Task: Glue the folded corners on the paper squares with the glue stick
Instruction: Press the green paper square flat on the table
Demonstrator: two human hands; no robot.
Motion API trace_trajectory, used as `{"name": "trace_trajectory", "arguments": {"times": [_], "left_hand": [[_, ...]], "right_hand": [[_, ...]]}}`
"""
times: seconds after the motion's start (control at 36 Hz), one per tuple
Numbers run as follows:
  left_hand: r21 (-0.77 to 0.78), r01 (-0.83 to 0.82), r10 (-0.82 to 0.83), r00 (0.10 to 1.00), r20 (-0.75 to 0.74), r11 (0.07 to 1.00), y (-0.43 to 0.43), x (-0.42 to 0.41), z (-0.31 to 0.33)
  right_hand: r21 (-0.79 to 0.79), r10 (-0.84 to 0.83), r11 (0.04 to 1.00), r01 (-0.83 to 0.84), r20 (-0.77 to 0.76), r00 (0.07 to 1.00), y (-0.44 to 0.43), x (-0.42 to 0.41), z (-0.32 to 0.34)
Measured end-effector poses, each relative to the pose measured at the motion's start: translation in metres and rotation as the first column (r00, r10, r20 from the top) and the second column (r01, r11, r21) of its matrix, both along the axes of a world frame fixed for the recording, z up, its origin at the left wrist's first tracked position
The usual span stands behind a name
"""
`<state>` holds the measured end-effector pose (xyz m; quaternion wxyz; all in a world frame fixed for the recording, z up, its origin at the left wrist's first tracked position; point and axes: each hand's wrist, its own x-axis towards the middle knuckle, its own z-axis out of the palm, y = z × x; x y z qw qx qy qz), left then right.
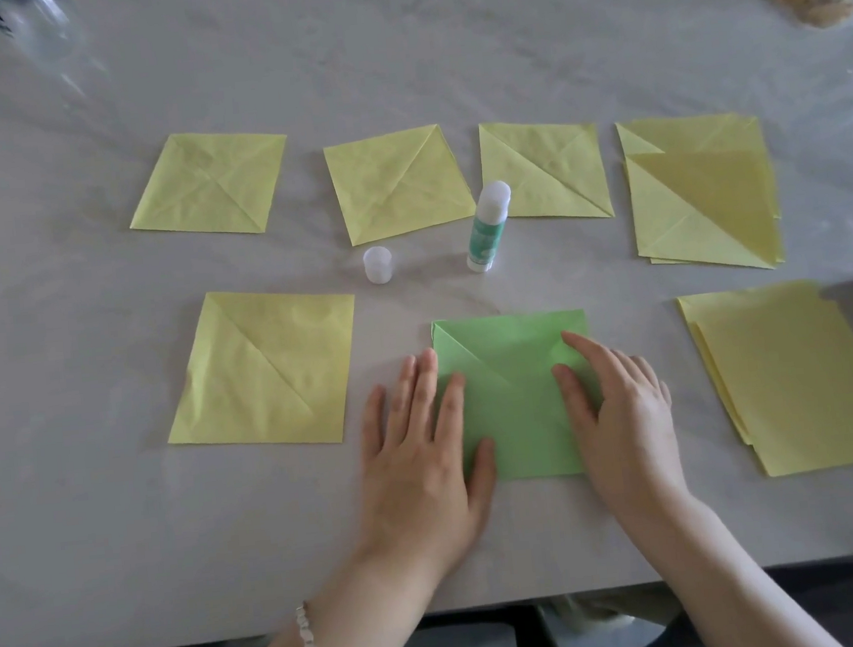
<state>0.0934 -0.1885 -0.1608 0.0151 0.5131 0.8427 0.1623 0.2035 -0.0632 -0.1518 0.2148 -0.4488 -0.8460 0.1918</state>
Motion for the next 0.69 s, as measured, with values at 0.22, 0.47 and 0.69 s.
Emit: {"name": "trace_trajectory", "arguments": {"times": [0.22, 0.47, 0.69], "left_hand": [[-0.006, 0.000, 0.000, 1.000, 0.005, 1.000, 0.001, 0.000, 0.000], [-0.019, -0.003, 0.003, 1.000, -0.001, 1.000, 0.001, 0.000, 0.001], [-0.051, -0.011, 0.011, 1.000, 0.005, 0.999, 0.001, 0.001, 0.001]], "right_hand": [[-0.028, 0.064, 0.998, -0.064, -0.011, 0.998, 0.004, 0.006, 0.000], [-0.404, 0.075, 0.902, -0.152, -0.201, 0.977, 0.032, 0.027, 0.022], [-0.405, 0.143, 0.893, -0.199, -0.165, 0.976, 0.036, 0.034, 0.023]]}}
